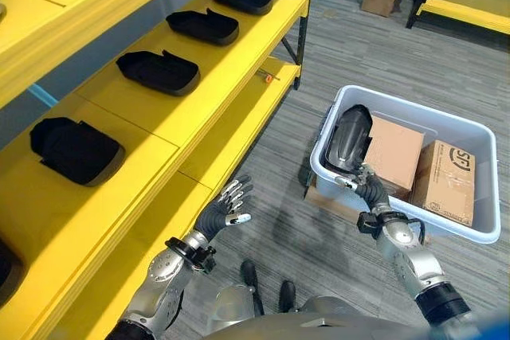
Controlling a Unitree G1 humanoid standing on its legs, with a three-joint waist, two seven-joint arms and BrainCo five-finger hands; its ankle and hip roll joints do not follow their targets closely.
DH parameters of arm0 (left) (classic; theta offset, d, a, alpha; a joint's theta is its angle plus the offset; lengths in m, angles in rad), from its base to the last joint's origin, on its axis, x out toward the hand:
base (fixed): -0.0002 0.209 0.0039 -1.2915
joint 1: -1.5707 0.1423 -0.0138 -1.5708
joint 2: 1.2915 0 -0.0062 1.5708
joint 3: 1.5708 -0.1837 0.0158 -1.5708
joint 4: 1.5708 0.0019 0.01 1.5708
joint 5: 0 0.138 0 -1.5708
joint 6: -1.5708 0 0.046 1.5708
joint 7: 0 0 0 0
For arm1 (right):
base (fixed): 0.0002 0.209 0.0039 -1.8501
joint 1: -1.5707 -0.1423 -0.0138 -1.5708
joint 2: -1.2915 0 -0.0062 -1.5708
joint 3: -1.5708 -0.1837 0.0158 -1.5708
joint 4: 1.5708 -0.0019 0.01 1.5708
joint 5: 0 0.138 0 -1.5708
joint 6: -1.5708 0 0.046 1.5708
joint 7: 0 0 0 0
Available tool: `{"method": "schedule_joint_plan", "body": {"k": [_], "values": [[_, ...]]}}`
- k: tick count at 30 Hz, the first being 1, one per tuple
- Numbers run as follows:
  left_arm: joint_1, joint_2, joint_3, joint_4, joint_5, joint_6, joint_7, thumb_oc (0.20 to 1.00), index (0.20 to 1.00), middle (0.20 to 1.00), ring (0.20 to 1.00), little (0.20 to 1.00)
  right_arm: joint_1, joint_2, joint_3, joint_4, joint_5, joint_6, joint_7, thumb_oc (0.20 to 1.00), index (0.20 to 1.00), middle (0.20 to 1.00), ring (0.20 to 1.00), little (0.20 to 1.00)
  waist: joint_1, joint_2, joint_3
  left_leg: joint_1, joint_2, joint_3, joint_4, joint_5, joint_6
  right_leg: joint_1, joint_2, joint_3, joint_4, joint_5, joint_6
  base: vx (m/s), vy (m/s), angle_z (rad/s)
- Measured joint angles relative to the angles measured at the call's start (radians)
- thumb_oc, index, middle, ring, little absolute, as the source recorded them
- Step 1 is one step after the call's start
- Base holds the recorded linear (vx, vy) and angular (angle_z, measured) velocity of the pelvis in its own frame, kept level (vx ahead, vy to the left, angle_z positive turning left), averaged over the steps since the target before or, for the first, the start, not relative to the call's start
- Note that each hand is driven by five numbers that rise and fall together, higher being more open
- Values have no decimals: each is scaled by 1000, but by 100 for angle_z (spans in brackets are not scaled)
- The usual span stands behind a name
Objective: Move parts from the plastic box to the shelf.
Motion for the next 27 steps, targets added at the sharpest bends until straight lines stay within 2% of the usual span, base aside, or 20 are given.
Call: {"method": "schedule_joint_plan", "body": {"k": [1,2,3,6,8,10,12,13,14,15,16,17,18,20,21,22,23,24,25,27], "values": [[-4,0,-1,0,2,0,4,1000,1000,1000,1000,1000,2,1,6,0,0,8,0,1000,1000,1000,1000,1000,3,3,2,12,1,8,2,-3,7,-6,-9,-22,22,-7,18,65,56,-33],[-14,-9,-4,0,6,2,17,1000,1000,1000,1000,1000,2,1,7,-4,0,19,-6,1000,1000,1000,1000,1000,6,-1,-1,18,-24,15,15,-16,25,0,-38,-76,10,-27,30,79,60,-36],[-19,-17,-4,0,6,6,18,1000,1000,1000,1000,1000,-4,0,6,-5,0,24,-12,1000,1000,1000,1000,1000,12,1,-1,19,-36,28,15,-19,30,9,-48,-88,-7,-28,27,61,39,-36],[-27,-29,-5,0,7,30,19,1000,1000,1000,1000,1000,2,1,7,-4,0,45,-31,1000,1000,1000,1000,1000,23,3,2,36,-45,35,30,-22,35,31,-62,-88,-11,-23,24,58,30,-25],[-31,-28,-5,1,7,47,21,1000,1000,1000,1000,1000,1,0,4,-5,0,47,-38,1000,1000,1000,1000,1000,24,-12,4,48,-45,38,62,-33,35,47,-67,-87,-11,-22,24,62,31,-24],[-28,-29,-4,7,8,72,44,1000,1000,1000,1000,1000,-9,-1,-4,-8,0,47,-58,1000,1000,1000,1000,1000,28,-28,11,43,-34,63,95,-50,24,45,-65,-80,-16,-24,24,65,46,-43],[-21,-28,-4,7,8,82,55,1000,1000,1000,1000,1000,-8,-1,-11,-9,15,48,-83,1000,1000,1000,1000,1000,20,-24,13,44,-15,68,101,-78,16,23,-53,-79,18,-32,36,47,22,-34],[-22,-28,-3,7,9,87,55,1000,1000,1000,1000,1000,-7,-1,-16,-9,22,51,-93,1000,1000,1000,1000,1000,14,-22,15,46,-4,79,93,-91,16,0,-47,-78,57,-40,49,38,-10,-63],[-25,-26,-1,14,20,88,62,1000,1000,1000,1000,1000,-17,8,-31,-8,34,53,-111,1000,1000,1000,1000,1000,14,-11,34,68,22,116,54,-96,20,-110,-56,-88,266,-52,88,55,-67,-73],[-26,-26,-2,27,28,90,65,1000,1000,1000,1000,1000,-16,8,-33,-8,36,54,-115,1000,1000,1000,1000,1000,11,-5,42,79,33,124,36,-88,22,-179,-77,-107,399,-50,134,46,-104,-60],[-19,-27,-6,41,38,97,74,1000,1000,1000,1000,1000,-3,9,-36,-9,36,53,-119,1000,1000,1000,1000,1000,-7,-1,47,84,34,138,44,-86,21,-239,-136,-126,527,-65,172,68,-235,-30],[-11,-34,-3,51,38,96,82,1000,1000,1000,1000,1000,2,7,-38,-1,35,52,-125,1000,1000,1000,1000,1000,-2,-1,47,98,29,165,49,-81,13,-261,-233,-169,577,-75,192,54,-260,-32],[-7,-35,2,56,38,94,92,1000,1000,1000,1000,1000,4,6,-34,5,35,50,-127,1000,1000,1000,1000,1000,7,6,40,94,29,190,45,-92,17,-268,-325,-233,548,-86,167,79,-328,-52],[-5,-22,11,58,38,91,109,1000,1000,1000,1000,1000,20,13,-34,0,35,48,-130,1000,1000,1000,1000,1000,34,0,26,57,48,196,73,-102,-5,-247,-425,-243,346,-84,162,92,-296,-39],[-9,-15,9,60,38,91,121,1000,1000,1000,1000,1000,23,19,-33,-2,35,44,-131,1000,1000,1000,1000,1000,38,-8,24,36,55,183,95,-103,-14,-225,-436,-200,246,-55,187,118,-329,-3],[-14,-6,6,65,40,89,126,1000,1000,1000,1000,1000,25,29,-33,0,35,37,-137,1000,1000,1000,1000,1000,38,-24,18,20,62,165,113,-105,-26,-189,-452,-159,161,-18,194,126,-344,9],[-18,-3,7,81,46,85,128,1000,1000,1000,1000,1000,25,43,-34,8,34,29,-143,1000,1000,1000,1000,1000,39,-24,19,7,69,161,132,-108,-38,-168,-464,-137,124,21,205,104,-267,4],[-16,-1,8,94,47,81,129,1000,1000,1000,1000,1000,25,52,-30,7,35,29,-145,1000,1000,1000,1000,1000,43,-28,19,6,92,164,154,-104,-53,-143,-455,-154,85,77,199,127,-275,-15],[-1,3,8,95,49,70,129,1000,1000,1000,1000,1000,24,51,-16,6,35,29,-144,1000,1000,1000,1000,1000,48,-18,20,6,122,169,172,-104,-81,-127,-429,-173,62,149,178,224,-282,-22],[33,-20,7,93,74,47,130,1000,1000,1000,1000,1000,27,31,-2,7,35,29,-142,1000,1000,1000,1000,1000,48,39,12,11,202,166,182,-88,-116,-121,-342,-188,62,120,142,247,-266,-29]]}}
